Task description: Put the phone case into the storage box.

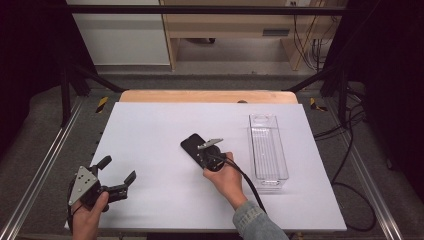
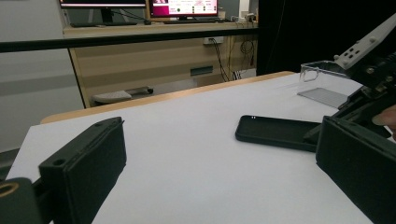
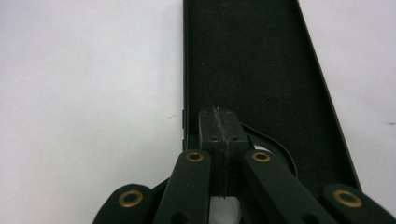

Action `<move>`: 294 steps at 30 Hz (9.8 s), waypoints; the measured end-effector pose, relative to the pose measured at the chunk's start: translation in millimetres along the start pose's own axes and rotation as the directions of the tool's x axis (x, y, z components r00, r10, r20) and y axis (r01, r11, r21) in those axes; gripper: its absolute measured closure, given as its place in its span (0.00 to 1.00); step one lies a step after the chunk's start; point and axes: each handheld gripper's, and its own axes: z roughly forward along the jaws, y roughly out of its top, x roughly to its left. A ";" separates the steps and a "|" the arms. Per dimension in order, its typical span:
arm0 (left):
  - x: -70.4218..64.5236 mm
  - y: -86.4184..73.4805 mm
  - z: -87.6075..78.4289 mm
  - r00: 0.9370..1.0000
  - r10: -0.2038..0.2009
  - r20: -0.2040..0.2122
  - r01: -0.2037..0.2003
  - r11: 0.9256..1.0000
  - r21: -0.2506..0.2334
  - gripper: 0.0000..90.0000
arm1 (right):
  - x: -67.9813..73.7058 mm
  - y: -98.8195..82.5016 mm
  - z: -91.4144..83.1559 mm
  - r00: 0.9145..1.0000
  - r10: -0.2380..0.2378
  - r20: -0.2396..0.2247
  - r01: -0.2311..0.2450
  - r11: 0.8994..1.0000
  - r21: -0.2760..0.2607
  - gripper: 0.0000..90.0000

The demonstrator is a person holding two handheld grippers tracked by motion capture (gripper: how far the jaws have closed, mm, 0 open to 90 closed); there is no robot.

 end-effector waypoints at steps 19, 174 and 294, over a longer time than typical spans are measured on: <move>-1.0 -0.3 0.7 1.000 -0.002 0.010 0.002 1.000 0.005 0.02 | 24.9 -37.5 -33.7 0.995 -0.077 -0.059 0.077 0.997 -0.001 1.00; -81.1 -3.2 47.7 0.898 0.400 0.186 -0.428 0.892 0.146 0.10 | 18.4 -9.7 -100.9 0.986 -0.111 -0.125 0.123 0.988 0.097 0.20; -98.7 18.1 73.4 0.992 0.066 0.110 -0.074 0.995 0.073 0.89 | 5.3 -20.5 -140.9 0.983 -0.035 -0.181 -0.068 0.843 -0.534 0.08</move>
